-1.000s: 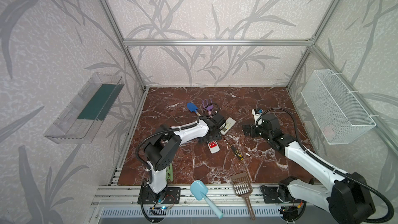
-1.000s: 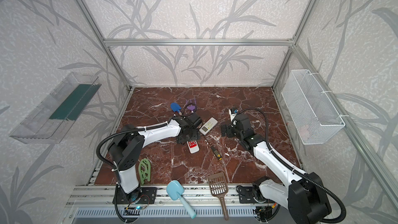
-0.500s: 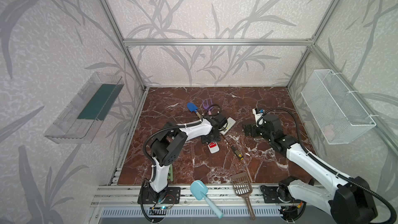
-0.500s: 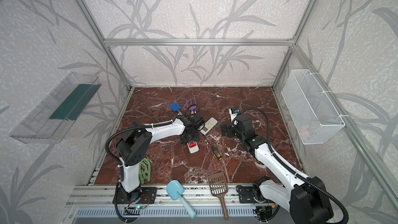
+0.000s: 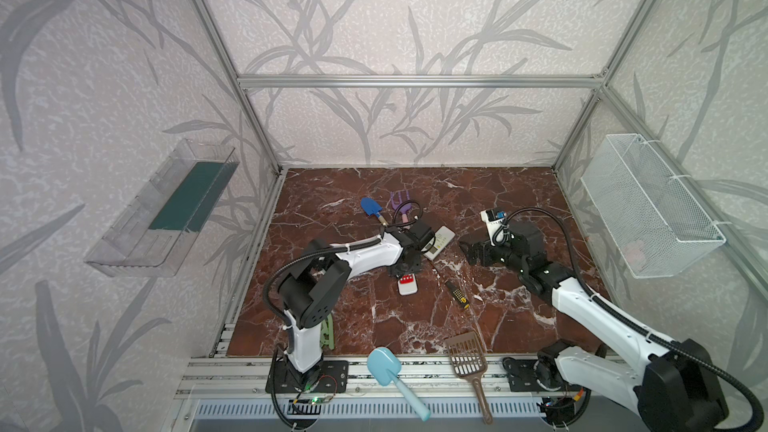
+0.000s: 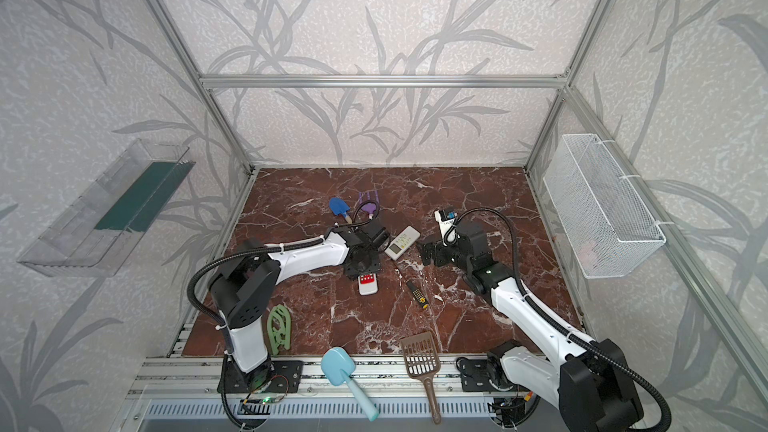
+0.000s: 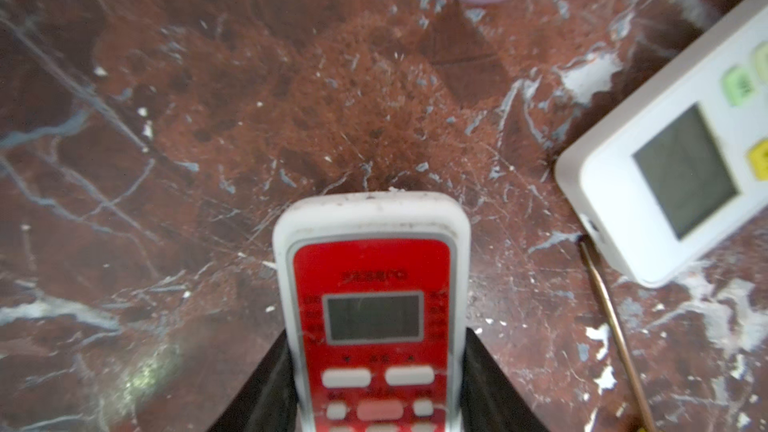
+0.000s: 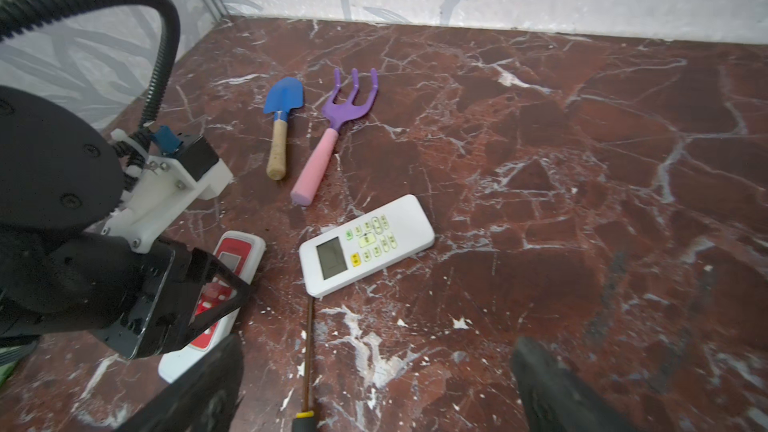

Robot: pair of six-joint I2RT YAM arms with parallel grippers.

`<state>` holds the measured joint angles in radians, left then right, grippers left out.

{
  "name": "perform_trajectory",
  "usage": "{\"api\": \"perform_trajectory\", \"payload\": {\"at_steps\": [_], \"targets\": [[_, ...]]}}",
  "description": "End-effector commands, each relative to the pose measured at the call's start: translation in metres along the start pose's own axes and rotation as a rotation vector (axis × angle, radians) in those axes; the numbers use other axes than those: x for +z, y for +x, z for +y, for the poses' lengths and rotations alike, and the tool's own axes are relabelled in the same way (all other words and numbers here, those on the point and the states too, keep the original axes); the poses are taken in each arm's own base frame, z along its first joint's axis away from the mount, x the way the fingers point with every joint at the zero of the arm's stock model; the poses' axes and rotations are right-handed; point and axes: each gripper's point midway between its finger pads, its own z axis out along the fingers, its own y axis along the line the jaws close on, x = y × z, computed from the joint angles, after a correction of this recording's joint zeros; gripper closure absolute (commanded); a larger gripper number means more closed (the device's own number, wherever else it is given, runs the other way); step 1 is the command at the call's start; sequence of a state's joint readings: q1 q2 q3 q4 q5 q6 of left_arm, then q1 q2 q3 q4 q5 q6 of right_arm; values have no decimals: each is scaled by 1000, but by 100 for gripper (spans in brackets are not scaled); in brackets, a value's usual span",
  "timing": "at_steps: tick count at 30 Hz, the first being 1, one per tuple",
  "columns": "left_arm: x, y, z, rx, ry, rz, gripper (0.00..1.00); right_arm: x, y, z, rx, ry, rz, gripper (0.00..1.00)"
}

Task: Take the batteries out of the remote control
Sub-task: 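Close the left gripper on the red-and-white remote's end and lift it, then bring the held remote toward the right gripper while the right gripper approaches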

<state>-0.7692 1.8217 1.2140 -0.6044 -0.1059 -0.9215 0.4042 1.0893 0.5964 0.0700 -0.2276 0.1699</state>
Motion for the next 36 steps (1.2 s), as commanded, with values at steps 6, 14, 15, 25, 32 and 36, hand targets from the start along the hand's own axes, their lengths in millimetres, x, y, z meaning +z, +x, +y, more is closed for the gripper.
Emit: {"api": "perform_trajectory", "payload": {"at_steps": [6,14,15,25,32,36], "targets": [[-71,-53,-21,-95,192,-235,67,3,-11,46,139,-267,-46,10],[-111,-76,-33,-144,380,-351,66,6,-12,90,123,-363,-52,14],[-114,-77,-34,-144,388,-356,66,8,-13,95,119,-367,-51,15],[-132,-81,-43,-167,518,-371,66,31,-19,123,128,-425,-40,29],[-139,-78,-41,-179,565,-382,65,49,-25,138,113,-459,-28,33],[-146,-79,-40,-188,584,-399,65,58,-25,144,110,-470,-20,39]]}}
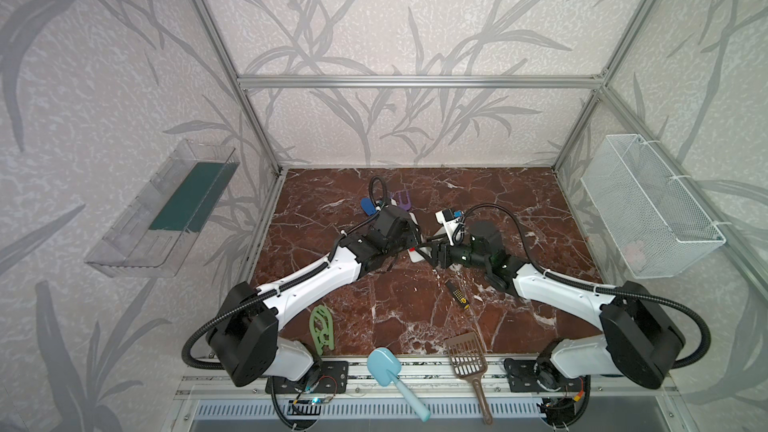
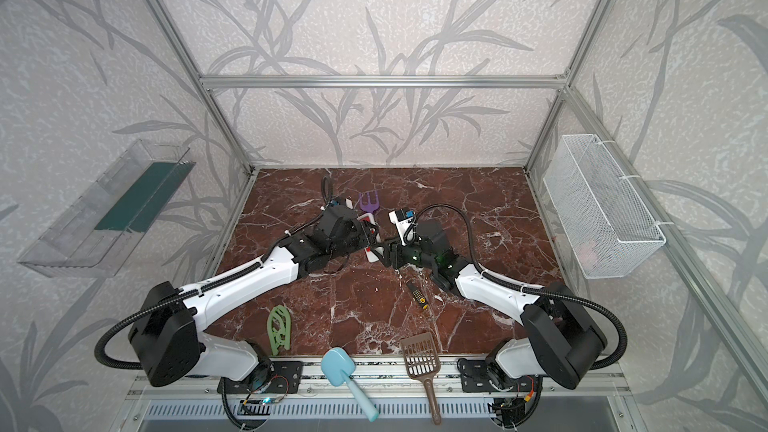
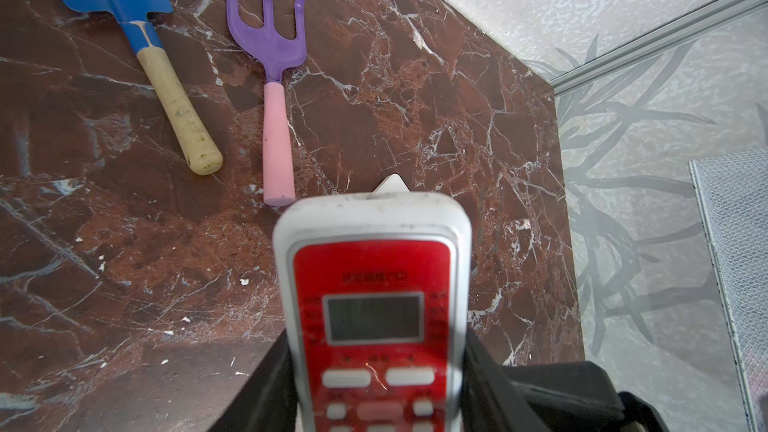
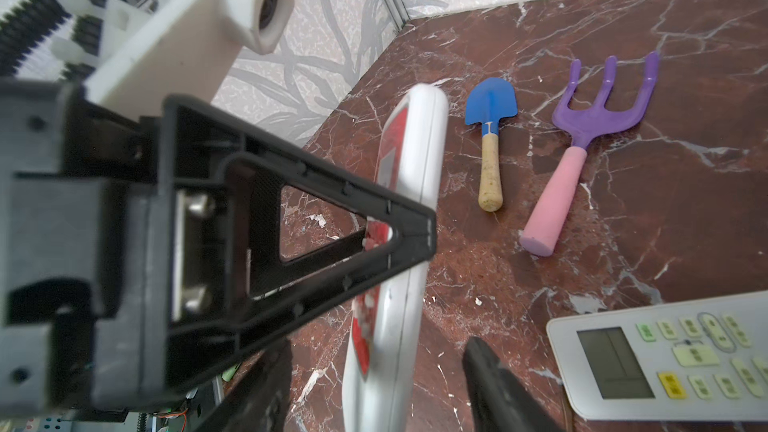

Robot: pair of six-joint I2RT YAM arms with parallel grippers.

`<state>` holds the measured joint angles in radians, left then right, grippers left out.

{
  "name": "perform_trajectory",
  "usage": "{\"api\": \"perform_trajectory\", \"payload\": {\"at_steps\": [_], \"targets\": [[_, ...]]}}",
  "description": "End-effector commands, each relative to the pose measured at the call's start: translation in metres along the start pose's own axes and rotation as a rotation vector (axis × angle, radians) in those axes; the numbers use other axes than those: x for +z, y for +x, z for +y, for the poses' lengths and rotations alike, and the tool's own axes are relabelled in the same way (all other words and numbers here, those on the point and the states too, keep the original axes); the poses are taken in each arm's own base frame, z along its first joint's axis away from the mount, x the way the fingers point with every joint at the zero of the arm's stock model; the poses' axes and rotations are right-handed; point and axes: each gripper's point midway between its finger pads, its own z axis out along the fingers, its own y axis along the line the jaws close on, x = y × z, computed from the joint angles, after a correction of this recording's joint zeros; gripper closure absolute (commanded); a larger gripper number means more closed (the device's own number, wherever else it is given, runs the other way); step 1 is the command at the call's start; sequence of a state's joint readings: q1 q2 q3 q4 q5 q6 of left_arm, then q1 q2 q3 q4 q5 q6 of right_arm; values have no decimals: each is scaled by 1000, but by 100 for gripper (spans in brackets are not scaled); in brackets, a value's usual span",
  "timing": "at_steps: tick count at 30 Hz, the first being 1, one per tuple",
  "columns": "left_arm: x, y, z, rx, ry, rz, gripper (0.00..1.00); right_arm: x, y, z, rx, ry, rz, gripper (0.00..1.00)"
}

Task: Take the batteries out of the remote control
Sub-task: 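Bring the held remote toward the right gripper while the right gripper approaches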

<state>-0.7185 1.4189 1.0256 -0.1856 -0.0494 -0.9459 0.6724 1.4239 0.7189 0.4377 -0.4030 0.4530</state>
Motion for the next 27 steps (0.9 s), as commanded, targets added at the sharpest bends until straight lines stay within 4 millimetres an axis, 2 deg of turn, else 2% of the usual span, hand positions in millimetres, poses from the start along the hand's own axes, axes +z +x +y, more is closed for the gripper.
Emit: {"api": "perform_trajectory", "payload": {"at_steps": [1,11,13,15,17,19,20,27], "targets": [[-15,-16,-15,-32,71,-58,65,8,-13,12,-22,-40,-30,42],[-21,-21,-16,-56,106,-82,65,16,-15,16,-58,-39,-39,74],[-22,-21,-14,-62,103,-83,62,16,-16,17,-79,-35,-41,81],[-22,-21,-12,-67,102,-84,48,15,-17,17,-110,-22,-39,87],[-25,-22,-10,-76,104,-93,21,15,-16,16,-167,-6,-33,90],[-30,-25,-8,-85,103,-103,4,13,-15,14,-251,26,-25,91],[-33,-27,-6,-84,99,-109,1,13,-13,11,-311,53,-18,91],[-74,-54,23,-96,-2,-175,3,5,-12,-16,-851,336,-8,98]]}}
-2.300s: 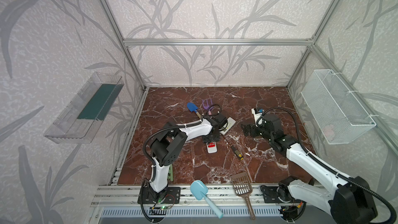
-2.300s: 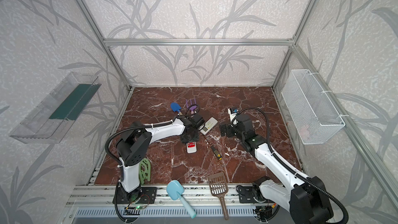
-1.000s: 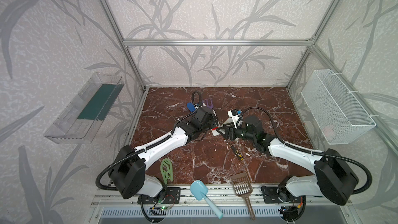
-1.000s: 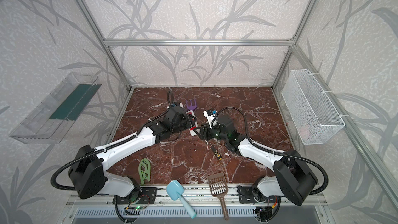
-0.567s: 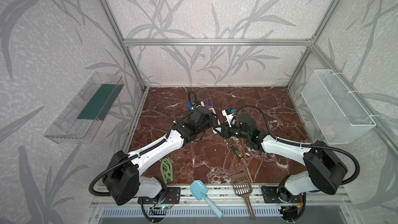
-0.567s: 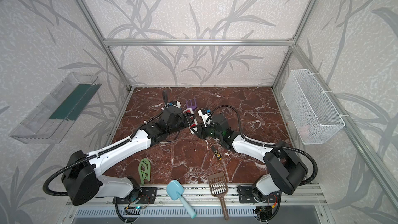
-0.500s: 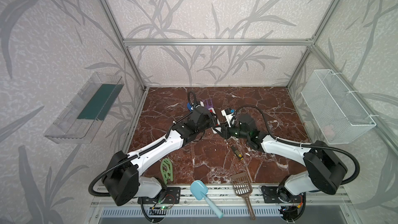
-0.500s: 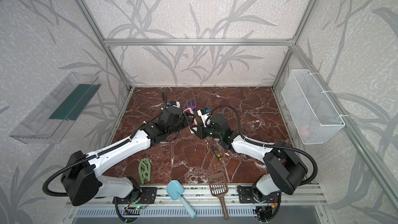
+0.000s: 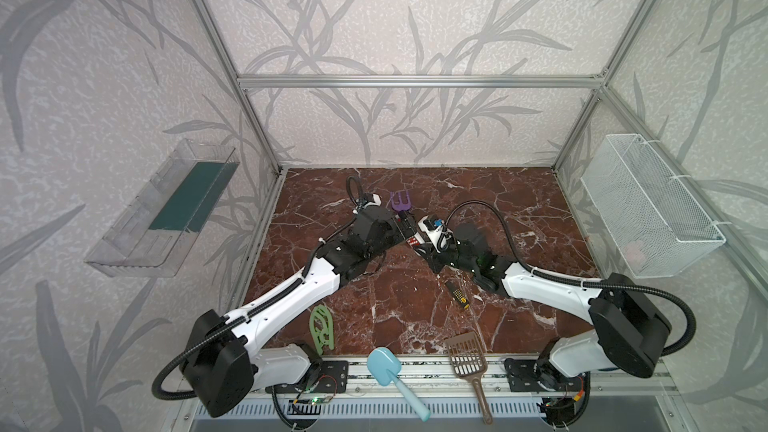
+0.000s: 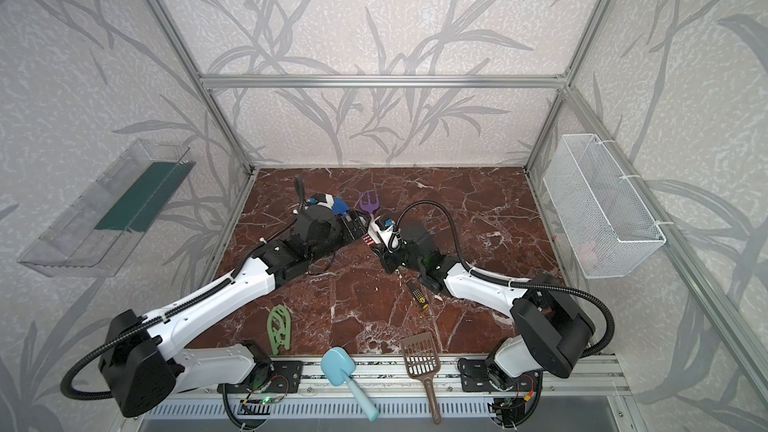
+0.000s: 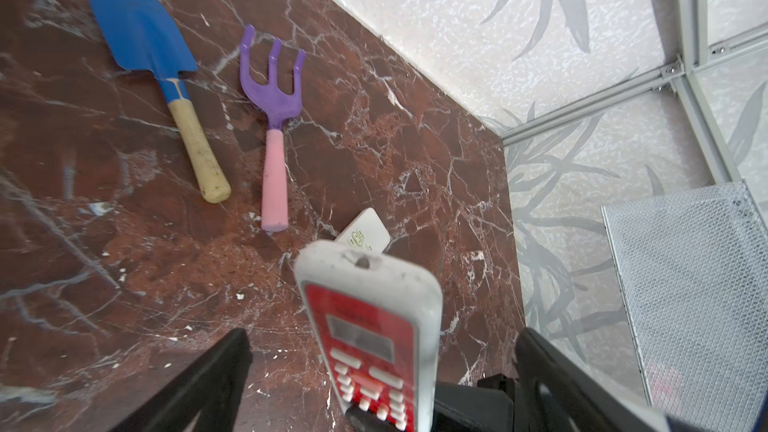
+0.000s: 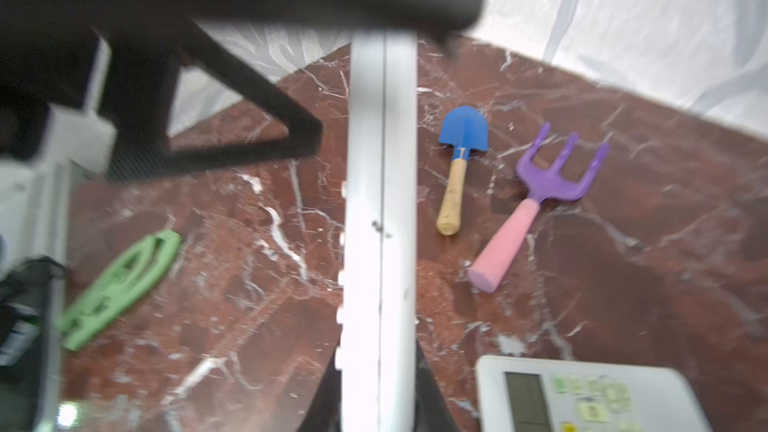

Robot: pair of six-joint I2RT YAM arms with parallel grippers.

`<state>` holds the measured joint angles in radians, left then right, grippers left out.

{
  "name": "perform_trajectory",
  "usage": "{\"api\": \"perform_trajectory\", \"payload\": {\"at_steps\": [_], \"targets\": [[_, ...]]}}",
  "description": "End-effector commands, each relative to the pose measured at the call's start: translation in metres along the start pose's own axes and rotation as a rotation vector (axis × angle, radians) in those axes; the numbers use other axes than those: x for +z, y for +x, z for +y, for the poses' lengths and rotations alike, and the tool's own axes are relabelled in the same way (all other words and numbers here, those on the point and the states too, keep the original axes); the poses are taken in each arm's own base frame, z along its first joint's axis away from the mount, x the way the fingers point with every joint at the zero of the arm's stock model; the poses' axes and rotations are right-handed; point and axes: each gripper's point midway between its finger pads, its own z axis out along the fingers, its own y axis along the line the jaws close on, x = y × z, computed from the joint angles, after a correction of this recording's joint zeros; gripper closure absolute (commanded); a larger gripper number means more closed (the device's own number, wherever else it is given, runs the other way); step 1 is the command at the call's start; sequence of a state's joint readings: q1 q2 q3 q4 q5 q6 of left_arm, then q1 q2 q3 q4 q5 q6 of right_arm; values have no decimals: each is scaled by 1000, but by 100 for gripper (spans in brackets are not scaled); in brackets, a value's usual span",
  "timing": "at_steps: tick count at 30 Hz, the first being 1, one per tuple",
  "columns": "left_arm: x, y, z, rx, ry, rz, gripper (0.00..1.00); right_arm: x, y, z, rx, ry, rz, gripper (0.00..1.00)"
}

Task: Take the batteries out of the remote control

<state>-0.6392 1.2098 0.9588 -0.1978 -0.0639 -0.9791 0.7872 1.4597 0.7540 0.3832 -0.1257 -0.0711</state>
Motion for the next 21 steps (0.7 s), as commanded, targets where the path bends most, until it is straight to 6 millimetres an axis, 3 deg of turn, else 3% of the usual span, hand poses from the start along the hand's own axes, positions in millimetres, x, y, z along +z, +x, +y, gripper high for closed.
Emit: {"api": "perform_trajectory", "payload": {"at_steps": [1,7,14,21], "targets": [[-24,-21,14,-3,-71,-45,4,-8,-12,-24,-360,206,-22,98],[-39,-26,33,-12,-155,0,8,-11,-23,-35,-634,392,-79,100],[-36,-16,27,-39,-120,77,13,-15,-50,-32,-867,606,-185,97],[-33,-18,24,-59,-105,73,13,-20,-68,-15,-1008,695,-283,96]]}}
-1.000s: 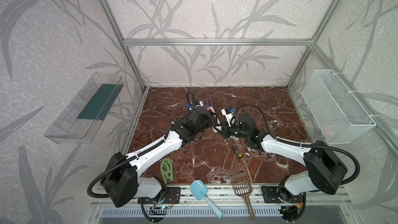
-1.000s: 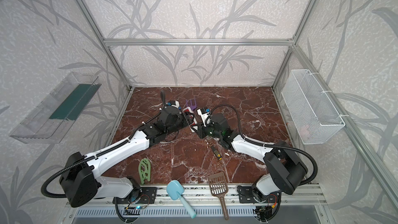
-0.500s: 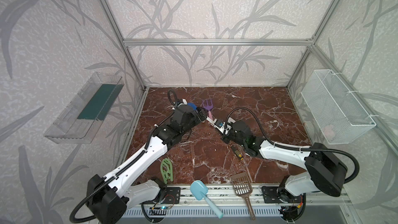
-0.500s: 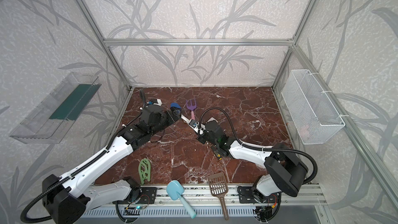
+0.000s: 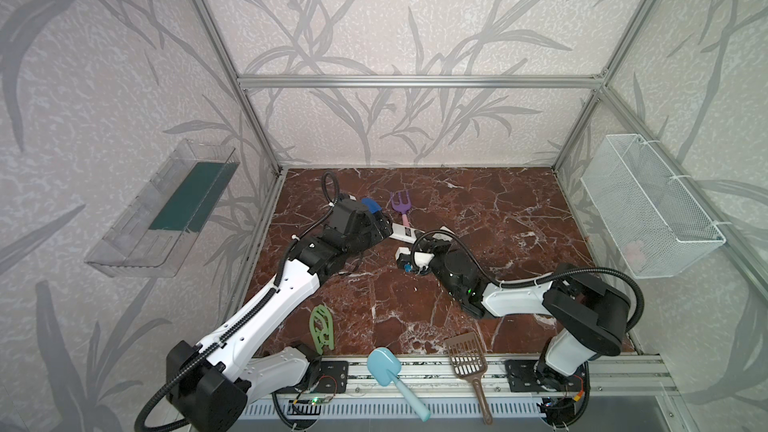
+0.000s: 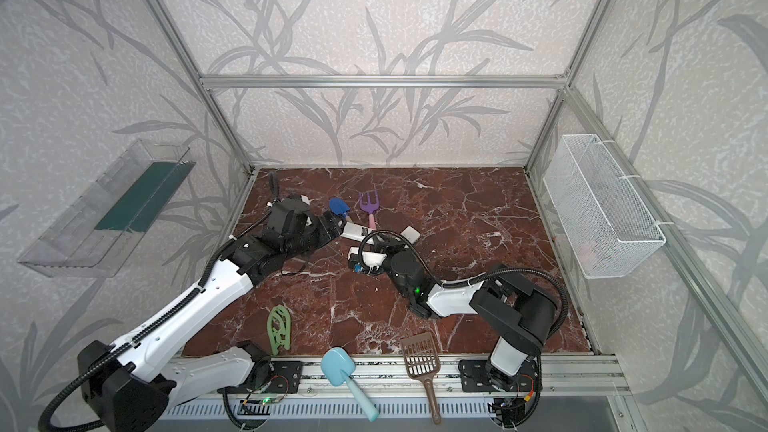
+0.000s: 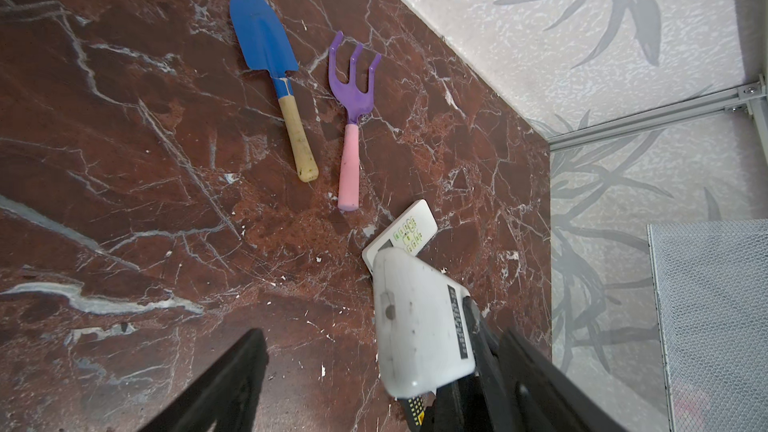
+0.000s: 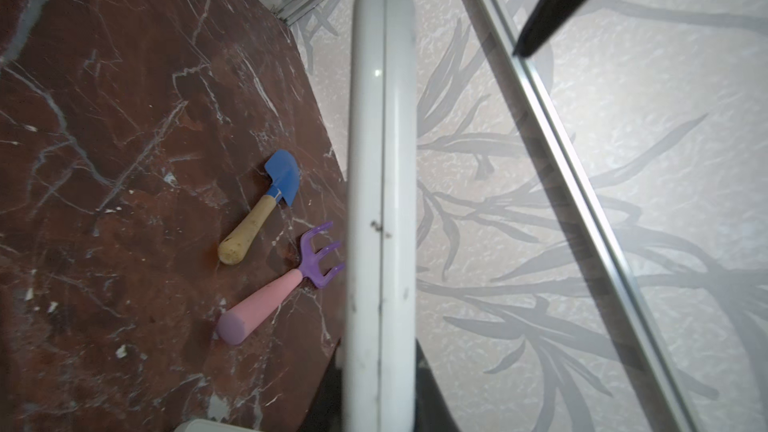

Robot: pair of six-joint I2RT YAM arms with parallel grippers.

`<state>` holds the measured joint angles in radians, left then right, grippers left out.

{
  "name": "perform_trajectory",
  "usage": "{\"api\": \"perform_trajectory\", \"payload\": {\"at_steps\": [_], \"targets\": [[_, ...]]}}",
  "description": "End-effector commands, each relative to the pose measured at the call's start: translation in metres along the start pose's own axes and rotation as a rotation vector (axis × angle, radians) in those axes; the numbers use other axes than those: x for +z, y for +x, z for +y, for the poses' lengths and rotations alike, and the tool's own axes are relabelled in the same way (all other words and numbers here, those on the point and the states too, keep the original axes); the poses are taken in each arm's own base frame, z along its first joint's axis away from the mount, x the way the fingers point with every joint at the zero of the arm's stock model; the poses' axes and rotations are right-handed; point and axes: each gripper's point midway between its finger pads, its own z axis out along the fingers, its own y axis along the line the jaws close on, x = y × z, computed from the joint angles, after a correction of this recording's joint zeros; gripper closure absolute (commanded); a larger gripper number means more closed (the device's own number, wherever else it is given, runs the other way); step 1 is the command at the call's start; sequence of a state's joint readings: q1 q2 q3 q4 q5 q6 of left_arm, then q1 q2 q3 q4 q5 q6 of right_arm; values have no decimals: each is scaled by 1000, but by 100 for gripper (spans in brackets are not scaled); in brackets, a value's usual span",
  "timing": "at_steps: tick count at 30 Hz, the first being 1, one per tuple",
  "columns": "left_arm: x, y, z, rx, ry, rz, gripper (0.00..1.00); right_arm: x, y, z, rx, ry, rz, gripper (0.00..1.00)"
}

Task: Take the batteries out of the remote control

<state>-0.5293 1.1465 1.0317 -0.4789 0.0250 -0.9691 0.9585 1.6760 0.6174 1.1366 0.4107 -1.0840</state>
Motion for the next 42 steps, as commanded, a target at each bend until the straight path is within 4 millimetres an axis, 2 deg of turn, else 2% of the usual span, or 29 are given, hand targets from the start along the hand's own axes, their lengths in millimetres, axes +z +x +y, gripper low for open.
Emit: {"api": "perform_trajectory", "payload": {"at_steps": [1,9,18,25,31,37,42], "targets": [[-4,-6,-10,-22,29,-6,13,-7,-22,-44,-46,206,-63,96],[7,-2,-18,-69,95,8,17,-13,-38,-49,-54,221,-98,97],[7,-4,-30,-168,225,-24,47,-14,-39,-54,-21,222,-85,97],[4,-8,-32,-201,272,-59,59,-17,-40,-55,66,159,-84,95],[2,-13,-42,-259,332,-70,65,-20,-42,-61,150,148,-83,94],[0,-15,-45,-275,343,-73,77,-18,-41,-66,147,181,-70,93],[5,-11,-39,-295,319,-57,87,-16,-43,-71,111,224,-71,88]]}}
